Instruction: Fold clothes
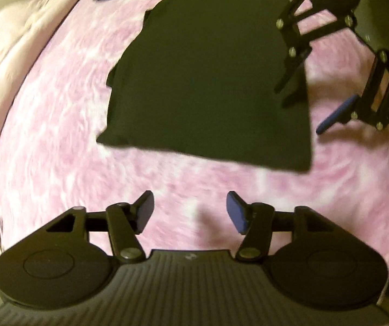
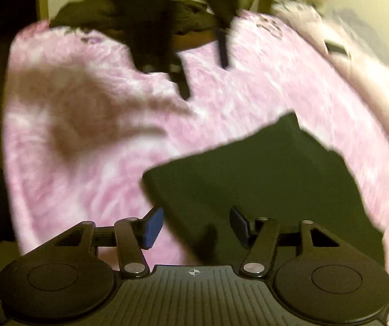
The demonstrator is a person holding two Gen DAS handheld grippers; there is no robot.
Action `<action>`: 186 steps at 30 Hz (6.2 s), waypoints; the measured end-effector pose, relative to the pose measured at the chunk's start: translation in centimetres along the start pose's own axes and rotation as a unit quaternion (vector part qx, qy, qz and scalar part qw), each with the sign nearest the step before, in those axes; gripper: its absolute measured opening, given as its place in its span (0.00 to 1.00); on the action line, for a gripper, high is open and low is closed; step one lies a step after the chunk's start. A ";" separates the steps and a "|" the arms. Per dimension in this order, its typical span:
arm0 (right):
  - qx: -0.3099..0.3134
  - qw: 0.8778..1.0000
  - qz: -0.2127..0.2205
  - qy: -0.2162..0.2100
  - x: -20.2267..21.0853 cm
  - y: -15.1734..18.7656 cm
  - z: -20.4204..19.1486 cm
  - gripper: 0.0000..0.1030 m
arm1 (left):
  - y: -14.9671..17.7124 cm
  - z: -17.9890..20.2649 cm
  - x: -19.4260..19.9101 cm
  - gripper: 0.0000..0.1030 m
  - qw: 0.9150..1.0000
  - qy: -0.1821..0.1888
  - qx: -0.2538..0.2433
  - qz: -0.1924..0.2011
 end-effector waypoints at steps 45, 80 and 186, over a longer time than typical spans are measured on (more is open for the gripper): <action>-0.453 0.864 0.038 0.217 13.3 -1.6 13.7 0.02 | -15.0 -11.4 -8.9 0.08 0.893 0.080 -0.419 0.143; -0.782 0.548 0.079 0.285 22.3 34.1 24.2 0.02 | -45.4 -8.0 -33.8 0.36 0.932 0.225 -0.284 0.002; -0.362 0.929 -0.059 0.048 24.6 26.8 23.1 0.54 | -22.9 11.1 -9.6 0.37 0.949 -0.074 0.304 -0.034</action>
Point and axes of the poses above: each gripper's, at about its wrist camera, not at the fingertips, and x roughly against the way its jaws point, z to its right, y to its underside, the point moved 8 cm from there along -x, roughly the way its jaws point, and after that the axes turned 10 degrees about z, right-handed, at the moved point
